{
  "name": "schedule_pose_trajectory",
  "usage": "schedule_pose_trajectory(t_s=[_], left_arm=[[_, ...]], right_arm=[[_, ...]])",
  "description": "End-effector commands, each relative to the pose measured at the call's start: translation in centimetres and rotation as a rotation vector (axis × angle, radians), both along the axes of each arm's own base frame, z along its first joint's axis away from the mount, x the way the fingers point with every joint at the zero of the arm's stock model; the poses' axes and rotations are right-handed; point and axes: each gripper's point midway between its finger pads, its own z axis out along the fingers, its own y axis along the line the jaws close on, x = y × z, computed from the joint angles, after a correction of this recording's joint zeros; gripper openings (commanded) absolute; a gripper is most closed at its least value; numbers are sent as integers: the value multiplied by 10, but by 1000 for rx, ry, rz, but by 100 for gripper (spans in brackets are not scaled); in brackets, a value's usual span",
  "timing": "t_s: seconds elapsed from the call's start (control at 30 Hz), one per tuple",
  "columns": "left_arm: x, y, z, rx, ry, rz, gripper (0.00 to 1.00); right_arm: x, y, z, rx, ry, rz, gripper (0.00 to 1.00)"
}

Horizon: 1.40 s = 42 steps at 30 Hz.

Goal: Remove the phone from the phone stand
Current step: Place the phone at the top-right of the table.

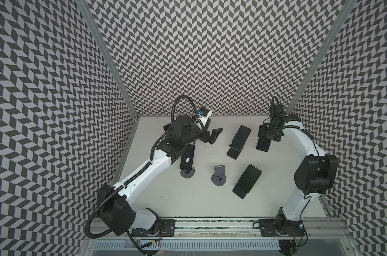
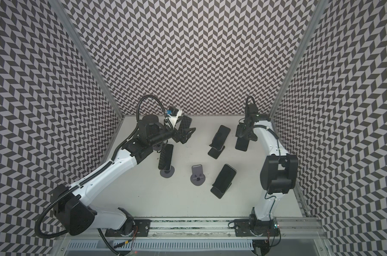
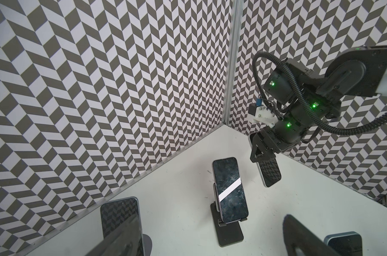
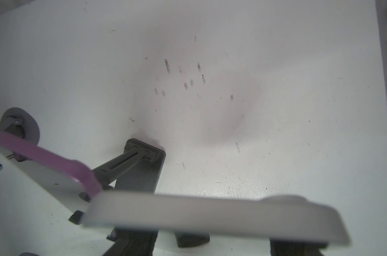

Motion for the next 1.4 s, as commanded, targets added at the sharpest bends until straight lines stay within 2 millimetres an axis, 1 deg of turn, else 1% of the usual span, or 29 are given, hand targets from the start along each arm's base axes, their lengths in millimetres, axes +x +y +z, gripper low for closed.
schedule_pose_trajectory(t_s=[0.0, 0.23, 0.4, 0.6, 0.8, 0.9, 1.0, 1.1, 1.2, 1.37], left_arm=[[0, 1, 16, -9, -49, -5, 100], [-7, 8, 7, -11, -34, 2, 100], [-10, 14, 8, -15, -41, 3, 100], [-16, 19, 15, -12, -66, 2, 100], [-19, 22, 17, 22, -98, 2, 100], [-21, 26, 20, 44, -121, 13, 100], [-24, 28, 16, 85, -142, 1, 100], [-31, 28, 9, 151, -178, -35, 100], [-44, 24, 3, 204, -223, -115, 100], [-64, 10, -11, 216, -248, -267, 100]], right_arm=[[19, 2, 1, 38, -82, -25, 57], [25, -1, -26, 33, -47, -21, 57], [31, -9, -46, 24, -9, -30, 57], [35, -15, -54, 47, -15, -58, 57], [32, -14, -63, 62, 12, -60, 56], [29, -17, -68, 48, 23, -61, 56], [27, -20, -74, 44, 44, -58, 56], [25, -23, -77, 36, 58, -55, 56], [21, -24, -81, 37, 75, -52, 56], [19, -24, -89, 56, 99, -47, 56]])
